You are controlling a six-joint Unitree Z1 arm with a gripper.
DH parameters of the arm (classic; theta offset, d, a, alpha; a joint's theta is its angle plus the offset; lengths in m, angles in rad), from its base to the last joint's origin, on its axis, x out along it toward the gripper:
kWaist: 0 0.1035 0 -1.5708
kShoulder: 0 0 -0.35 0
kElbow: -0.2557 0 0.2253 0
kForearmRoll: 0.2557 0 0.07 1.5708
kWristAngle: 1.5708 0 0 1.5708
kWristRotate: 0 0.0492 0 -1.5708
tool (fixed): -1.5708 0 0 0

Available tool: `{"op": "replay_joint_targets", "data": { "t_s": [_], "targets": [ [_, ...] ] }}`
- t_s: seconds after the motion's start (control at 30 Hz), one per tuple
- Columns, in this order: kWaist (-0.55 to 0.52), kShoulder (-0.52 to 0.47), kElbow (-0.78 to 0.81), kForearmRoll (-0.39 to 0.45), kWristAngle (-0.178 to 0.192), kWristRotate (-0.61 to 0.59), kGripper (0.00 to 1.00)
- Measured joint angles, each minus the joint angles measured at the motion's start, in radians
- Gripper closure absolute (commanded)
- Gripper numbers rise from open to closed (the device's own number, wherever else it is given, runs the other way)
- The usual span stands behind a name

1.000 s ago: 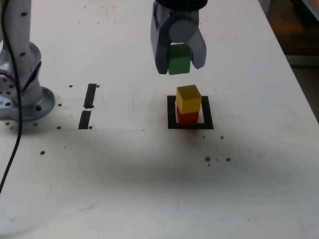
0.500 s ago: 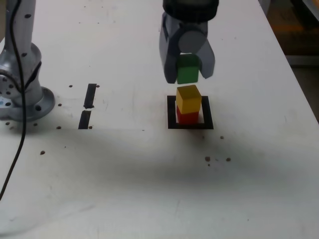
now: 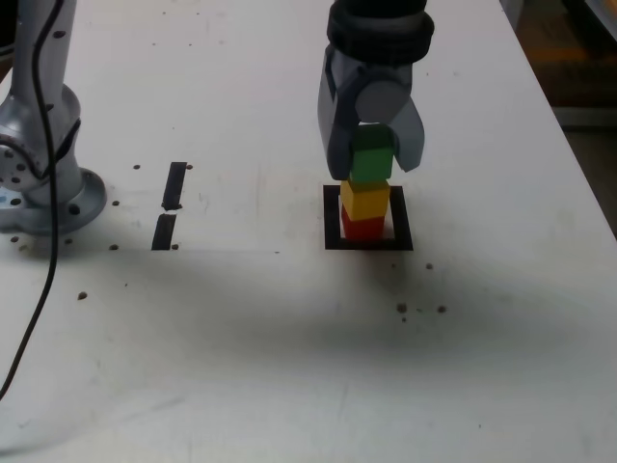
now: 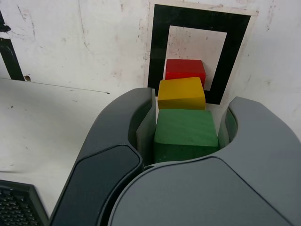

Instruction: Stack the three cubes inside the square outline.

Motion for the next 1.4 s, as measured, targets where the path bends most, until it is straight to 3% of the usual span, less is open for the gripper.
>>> {"op": "replay_joint_targets", "data": {
  "t_s": [0.43, 0.77, 1.03, 1.13, 1.27, 1.4],
  "targets": [
    [0.000, 0.002, 0.033, -0.021, -0.025, 0.000, 0.54],
    [0.000, 0.002, 0.039, -0.027, -0.031, 0.001, 0.25],
    [0.000, -0.003, 0.051, -0.033, -0.029, 0.001, 0.14],
    [0.000, -0.025, 0.062, -0.032, -0.010, -0.011, 0.10],
    [-0.001, -0.115, 0.072, -0.012, 0.065, -0.038, 0.07],
    [-0.001, -0.169, 0.101, -0.003, 0.104, -0.048, 0.05]
  ]
}}
